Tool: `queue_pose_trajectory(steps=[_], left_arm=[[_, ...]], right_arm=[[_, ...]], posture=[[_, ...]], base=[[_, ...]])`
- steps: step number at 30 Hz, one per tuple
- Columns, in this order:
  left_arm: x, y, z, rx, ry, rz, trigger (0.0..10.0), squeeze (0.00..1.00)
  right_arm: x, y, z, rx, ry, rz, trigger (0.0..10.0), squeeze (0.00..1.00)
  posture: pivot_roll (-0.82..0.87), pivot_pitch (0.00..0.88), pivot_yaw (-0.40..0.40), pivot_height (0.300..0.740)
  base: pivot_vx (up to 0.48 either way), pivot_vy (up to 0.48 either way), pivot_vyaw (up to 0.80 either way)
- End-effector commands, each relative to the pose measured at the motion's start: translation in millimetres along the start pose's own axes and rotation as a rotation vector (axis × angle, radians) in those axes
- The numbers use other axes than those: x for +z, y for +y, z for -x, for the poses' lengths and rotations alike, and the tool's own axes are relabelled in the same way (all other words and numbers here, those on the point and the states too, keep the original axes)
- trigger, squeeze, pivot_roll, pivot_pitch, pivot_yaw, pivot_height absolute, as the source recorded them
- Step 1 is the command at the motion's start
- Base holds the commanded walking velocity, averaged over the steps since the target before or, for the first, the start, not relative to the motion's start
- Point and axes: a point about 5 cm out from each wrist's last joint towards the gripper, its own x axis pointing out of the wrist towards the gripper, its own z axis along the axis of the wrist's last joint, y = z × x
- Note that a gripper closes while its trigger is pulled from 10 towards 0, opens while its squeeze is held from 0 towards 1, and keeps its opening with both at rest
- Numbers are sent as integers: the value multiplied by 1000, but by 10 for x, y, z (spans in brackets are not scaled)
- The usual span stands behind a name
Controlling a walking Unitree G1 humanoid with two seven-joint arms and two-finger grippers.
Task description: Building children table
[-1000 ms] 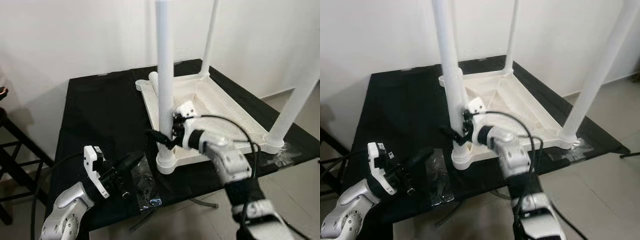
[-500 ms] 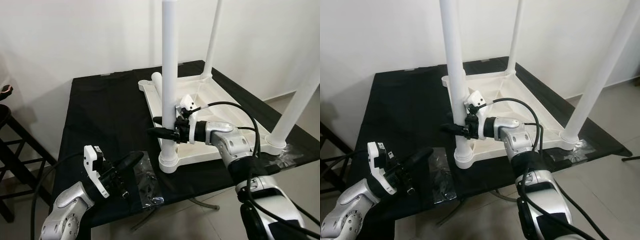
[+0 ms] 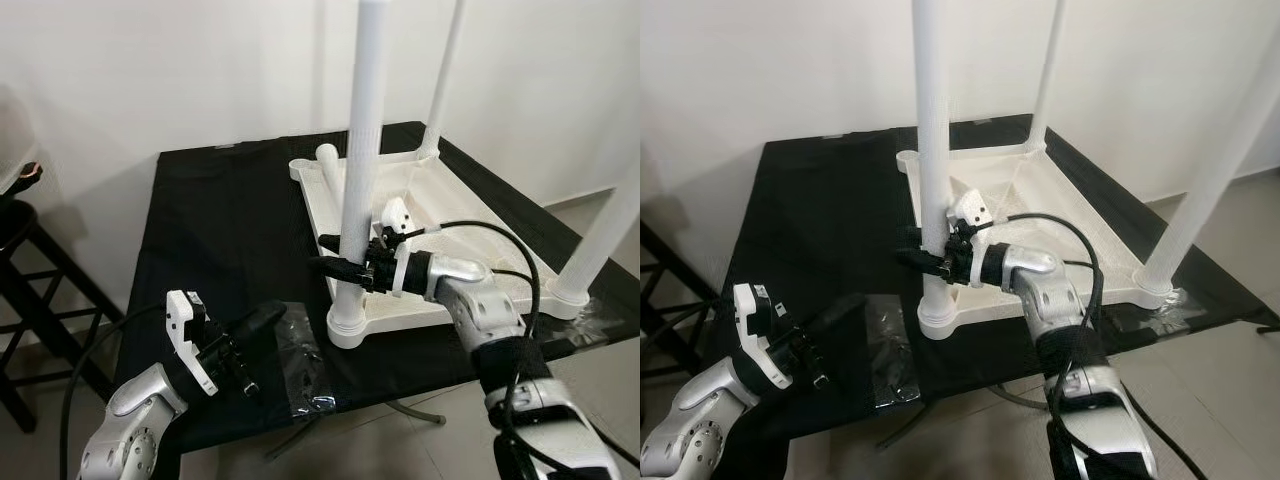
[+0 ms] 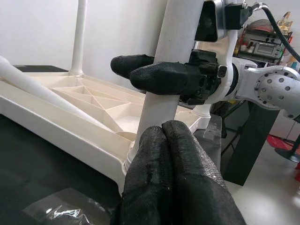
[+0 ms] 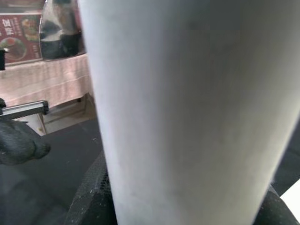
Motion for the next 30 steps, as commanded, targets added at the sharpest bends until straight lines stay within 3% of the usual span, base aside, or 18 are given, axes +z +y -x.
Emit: queue_pose_trajectory(steps=[1,2,3,4,5,6,13,14,15,16,18,19,22,27,29,30], left_arm=[[22,3,27,3,1,-6,10000,0],[22,3,27,3,1,-6,10000,0],[34,9,41,2,2,-6,10000,0],[34,9,41,2,2,-6,10000,0],[40,19,48,0,6,-5,10000,0],[43,25,46,-3,9,-4,10000,0],[34,19,65,3,10,-2,10000,0],[36,18,70,7,8,-2,10000,0],[36,18,70,7,8,-2,10000,0],[37,17,74,9,6,-2,10000,0],[35,14,74,8,6,-1,10000,0],[32,10,73,6,7,1,10000,0],[28,7,72,3,9,2,10000,0],[20,3,60,0,9,4,10000,0],[20,3,60,0,9,4,10000,0],[20,2,54,1,8,3,10000,0]], right_arm=[[-289,18,46,-217,82,-107,0,0],[-289,18,46,-217,82,-107,0,0],[-418,73,79,-576,97,-158,0,0],[-418,73,79,-576,97,-158,0,0],[-515,317,16,-661,121,-191,0,0],[-527,428,5,-726,119,-186,0,0],[-571,490,-28,-717,135,-184,0,0],[-570,508,-32,-712,147,-183,4118,0],[-570,508,-32,-712,147,-183,4118,0],[-568,521,-35,-709,155,-182,10000,0],[-550,530,-51,-682,143,-193,10000,0],[-523,532,-69,-651,126,-198,10000,1000],[-467,527,-99,-609,99,-209,10000,1000],[-196,451,-185,-439,-20,-192,10000,1000],[-196,451,-185,-439,-20,-192,10000,1000],[-141,452,-191,-343,-2,-138,10000,980]], posture=[[17,0,-1,740],[17,0,-1,740],[7,0,6,740],[7,0,6,740],[5,2,18,740],[2,0,22,740],[11,0,10,740],[12,0,9,740],[12,0,9,740],[12,0,9,740],[10,0,8,740],[11,0,8,740],[11,0,8,740],[14,0,7,740],[14,0,7,740],[17,0,6,740]], base=[[0,0,0],[0,0,0],[0,0,0],[0,0,0],[0,0,0],[0,0,0],[0,0,0],[0,0,0],[0,0,0],[0,0,0],[0,0,0],[0,0,0],[0,0,0],[0,0,0],[0,0,0],[0,0,0]])
